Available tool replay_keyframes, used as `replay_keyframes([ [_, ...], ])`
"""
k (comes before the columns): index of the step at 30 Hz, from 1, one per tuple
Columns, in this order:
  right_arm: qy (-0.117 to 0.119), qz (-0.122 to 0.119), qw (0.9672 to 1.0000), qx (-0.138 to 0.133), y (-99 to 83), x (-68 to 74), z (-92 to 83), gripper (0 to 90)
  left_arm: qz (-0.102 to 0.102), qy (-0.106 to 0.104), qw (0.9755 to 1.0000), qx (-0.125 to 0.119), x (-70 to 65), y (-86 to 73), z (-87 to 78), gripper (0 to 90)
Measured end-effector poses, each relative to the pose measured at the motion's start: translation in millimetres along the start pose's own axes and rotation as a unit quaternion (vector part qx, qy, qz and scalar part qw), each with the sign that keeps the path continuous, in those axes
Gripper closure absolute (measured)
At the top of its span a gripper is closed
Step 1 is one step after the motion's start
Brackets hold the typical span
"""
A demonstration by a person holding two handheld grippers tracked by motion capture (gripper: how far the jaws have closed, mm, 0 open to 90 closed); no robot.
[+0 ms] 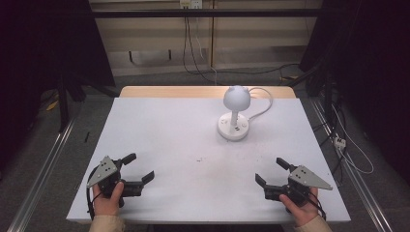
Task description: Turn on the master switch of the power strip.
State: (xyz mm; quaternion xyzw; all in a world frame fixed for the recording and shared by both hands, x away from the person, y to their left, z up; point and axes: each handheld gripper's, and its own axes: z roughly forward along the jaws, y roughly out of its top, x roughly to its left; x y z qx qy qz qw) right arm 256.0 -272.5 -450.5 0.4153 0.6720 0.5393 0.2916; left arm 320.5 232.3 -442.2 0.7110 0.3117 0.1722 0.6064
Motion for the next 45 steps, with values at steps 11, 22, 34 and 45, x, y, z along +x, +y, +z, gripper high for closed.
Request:
replay_keyframes([
  [11, -0.007, 0.006, 1.0, 0.0, 1.0, -2.8, 1.3, 4.8, -0.003, -0.003, 1.0, -0.001, -0.4, -0.1, 1.0, 2.5],
  [22, -0.004, 0.005, 1.0, 0.007, 4.9, -4.6, 6.0, 5.6, -0.011, 0.001, 0.9999, -0.001, 0.7, -2.0, -1.4, 2.5],
  [34, -0.015, -0.002, 0.9997, 0.02, 12.7, -4.7, 13.5, 5.6, -0.013, -0.005, 0.9999, -0.005, 0.5, -0.8, -1.1, 2.5],
  [45, -0.01, -0.015, 0.9991, 0.039, 21.4, -8.7, 31.5, 7.4, -0.013, -0.004, 0.9999, -0.007, -0.4, 0.7, -0.7, 2.5],
])
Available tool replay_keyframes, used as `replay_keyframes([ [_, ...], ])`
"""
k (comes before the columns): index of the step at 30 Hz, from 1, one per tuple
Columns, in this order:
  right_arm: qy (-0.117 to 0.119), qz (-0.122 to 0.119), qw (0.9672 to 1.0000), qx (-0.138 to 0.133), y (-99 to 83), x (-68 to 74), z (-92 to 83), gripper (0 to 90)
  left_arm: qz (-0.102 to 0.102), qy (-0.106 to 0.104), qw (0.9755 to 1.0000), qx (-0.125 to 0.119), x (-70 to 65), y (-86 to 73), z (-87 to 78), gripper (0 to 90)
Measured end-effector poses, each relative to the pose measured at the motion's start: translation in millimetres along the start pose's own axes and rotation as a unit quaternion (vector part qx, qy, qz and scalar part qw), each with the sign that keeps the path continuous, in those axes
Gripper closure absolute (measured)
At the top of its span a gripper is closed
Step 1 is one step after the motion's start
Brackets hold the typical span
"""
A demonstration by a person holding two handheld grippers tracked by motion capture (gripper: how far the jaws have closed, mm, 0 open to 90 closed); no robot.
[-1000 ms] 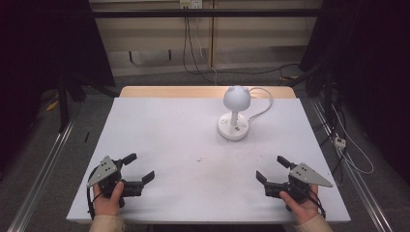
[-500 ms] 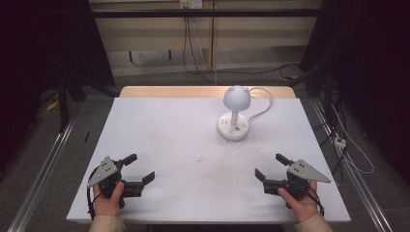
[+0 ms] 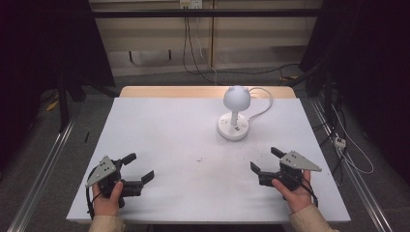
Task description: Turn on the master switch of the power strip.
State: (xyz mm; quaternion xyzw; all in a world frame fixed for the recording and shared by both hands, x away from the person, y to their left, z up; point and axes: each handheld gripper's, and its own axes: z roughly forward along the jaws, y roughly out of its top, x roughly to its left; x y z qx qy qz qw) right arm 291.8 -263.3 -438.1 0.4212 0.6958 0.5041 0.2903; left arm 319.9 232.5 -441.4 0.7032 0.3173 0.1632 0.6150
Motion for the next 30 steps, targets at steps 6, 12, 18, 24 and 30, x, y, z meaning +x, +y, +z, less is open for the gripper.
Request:
replay_keyframes([
  [6, -0.004, 0.002, 1.0, 0.0, 11.2, -3.5, 8.6, 7.8, 0.001, -0.003, 1.0, -0.002, -0.3, 0.9, 1.3, 2.5],
  [12, -0.005, 0.016, 0.9999, 0.004, 16.3, -8.4, 17.7, 8.4, 0.0, -0.01, 0.9999, -0.003, -0.6, 1.3, 2.6, 2.5],
  [18, -0.013, 0.017, 0.9997, 0.011, 18.8, -14.0, 25.0, 8.7, -0.002, -0.01, 0.9999, -0.008, -0.8, 2.4, 3.6, 2.5],
  [24, -0.018, 0.02, 0.9995, 0.019, 21.2, -19.4, 32.7, 8.6, -0.001, -0.012, 0.9999, -0.005, -1.9, 2.6, 6.0, 2.5],
  [30, -0.013, 0.021, 0.9994, 0.026, 23.0, -21.6, 40.9, 8.6, -0.001, -0.019, 0.9998, -0.007, -3.4, 3.8, 7.0, 2.5],
])
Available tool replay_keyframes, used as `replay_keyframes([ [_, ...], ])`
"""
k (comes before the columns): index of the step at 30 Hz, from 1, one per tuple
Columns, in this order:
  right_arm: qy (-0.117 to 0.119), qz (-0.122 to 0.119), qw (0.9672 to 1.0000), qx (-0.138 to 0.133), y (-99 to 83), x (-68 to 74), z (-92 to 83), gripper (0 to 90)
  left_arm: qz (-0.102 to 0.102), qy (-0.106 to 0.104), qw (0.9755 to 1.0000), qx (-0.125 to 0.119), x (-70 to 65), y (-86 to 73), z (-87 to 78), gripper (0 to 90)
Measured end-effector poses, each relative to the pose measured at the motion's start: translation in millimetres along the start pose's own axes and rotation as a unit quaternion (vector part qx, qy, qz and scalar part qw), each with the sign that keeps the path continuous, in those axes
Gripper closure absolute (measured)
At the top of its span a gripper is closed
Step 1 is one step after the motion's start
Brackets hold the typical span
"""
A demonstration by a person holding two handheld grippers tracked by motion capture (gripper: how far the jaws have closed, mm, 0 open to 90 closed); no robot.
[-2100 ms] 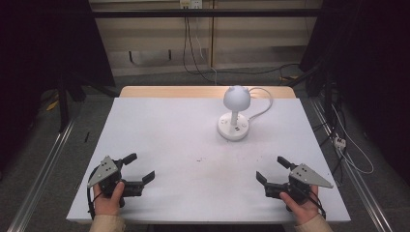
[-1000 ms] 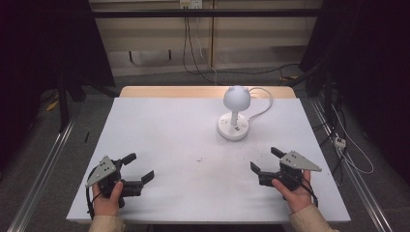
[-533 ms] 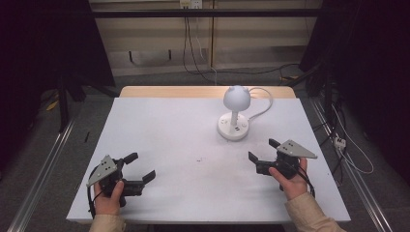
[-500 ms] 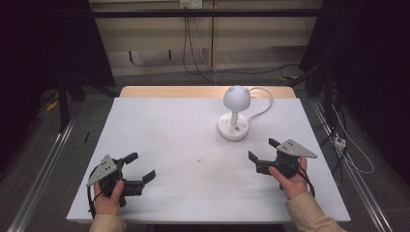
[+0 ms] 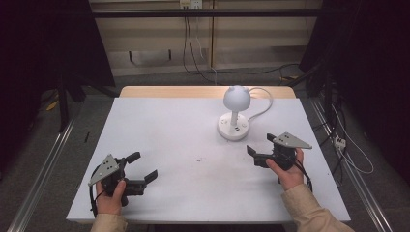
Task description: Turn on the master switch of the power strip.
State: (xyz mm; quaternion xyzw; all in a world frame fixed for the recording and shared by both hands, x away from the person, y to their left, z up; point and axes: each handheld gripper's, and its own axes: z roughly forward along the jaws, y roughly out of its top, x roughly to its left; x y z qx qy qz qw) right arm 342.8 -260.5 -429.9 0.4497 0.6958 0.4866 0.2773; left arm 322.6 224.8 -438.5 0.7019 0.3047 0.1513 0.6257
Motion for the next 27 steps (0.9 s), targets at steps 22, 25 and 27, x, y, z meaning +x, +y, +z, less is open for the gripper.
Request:
replay_keyframes([
  [22, -0.011, 0.007, 0.9999, 0.008, 12.4, -15.2, 22.6, 8.8, 0.0, -0.003, 1.0, 0.0, 0.0, 0.7, 2.0, 2.5],
  [25, -0.014, 0.013, 0.9998, 0.008, 13.7, -17.6, 25.3, 9.9, 0.0, -0.002, 1.0, 0.001, -0.3, 1.0, 2.4, 2.5],
  [27, -0.014, 0.011, 0.9998, 0.008, 14.4, -19.3, 27.2, 10.0, -0.001, -0.003, 1.0, 0.0, -0.7, 1.2, 2.6, 2.5],
])
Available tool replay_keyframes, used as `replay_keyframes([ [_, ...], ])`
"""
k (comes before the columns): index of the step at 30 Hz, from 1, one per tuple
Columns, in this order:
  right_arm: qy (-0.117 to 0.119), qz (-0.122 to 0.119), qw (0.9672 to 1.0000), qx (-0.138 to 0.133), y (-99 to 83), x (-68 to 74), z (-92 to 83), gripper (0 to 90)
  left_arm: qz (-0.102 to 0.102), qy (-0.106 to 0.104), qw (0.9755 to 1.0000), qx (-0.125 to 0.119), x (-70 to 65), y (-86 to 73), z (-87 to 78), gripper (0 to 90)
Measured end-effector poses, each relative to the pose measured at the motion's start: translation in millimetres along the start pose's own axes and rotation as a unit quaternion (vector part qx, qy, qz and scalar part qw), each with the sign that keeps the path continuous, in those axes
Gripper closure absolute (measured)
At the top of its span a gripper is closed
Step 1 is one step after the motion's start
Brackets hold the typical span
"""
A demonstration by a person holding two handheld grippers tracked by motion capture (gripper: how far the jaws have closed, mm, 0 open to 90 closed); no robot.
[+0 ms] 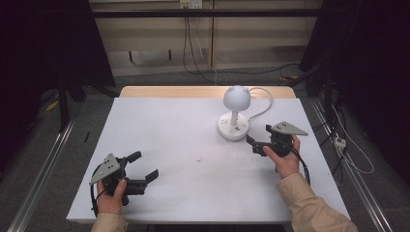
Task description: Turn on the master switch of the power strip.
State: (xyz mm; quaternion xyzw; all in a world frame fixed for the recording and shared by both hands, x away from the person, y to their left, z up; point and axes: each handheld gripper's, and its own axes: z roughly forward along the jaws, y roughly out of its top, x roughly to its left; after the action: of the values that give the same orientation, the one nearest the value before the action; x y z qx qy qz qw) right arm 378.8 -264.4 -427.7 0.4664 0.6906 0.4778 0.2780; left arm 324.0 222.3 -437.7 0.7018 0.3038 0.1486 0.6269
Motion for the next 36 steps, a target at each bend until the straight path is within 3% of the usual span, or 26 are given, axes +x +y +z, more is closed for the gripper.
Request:
replay_keyframes([
  [36, -0.016, -0.004, 0.9997, 0.017, 9.5, -16.8, 24.8, 31.6, 0.002, -0.004, 1.0, 0.001, 0.1, -0.3, 2.0, 2.5],
])
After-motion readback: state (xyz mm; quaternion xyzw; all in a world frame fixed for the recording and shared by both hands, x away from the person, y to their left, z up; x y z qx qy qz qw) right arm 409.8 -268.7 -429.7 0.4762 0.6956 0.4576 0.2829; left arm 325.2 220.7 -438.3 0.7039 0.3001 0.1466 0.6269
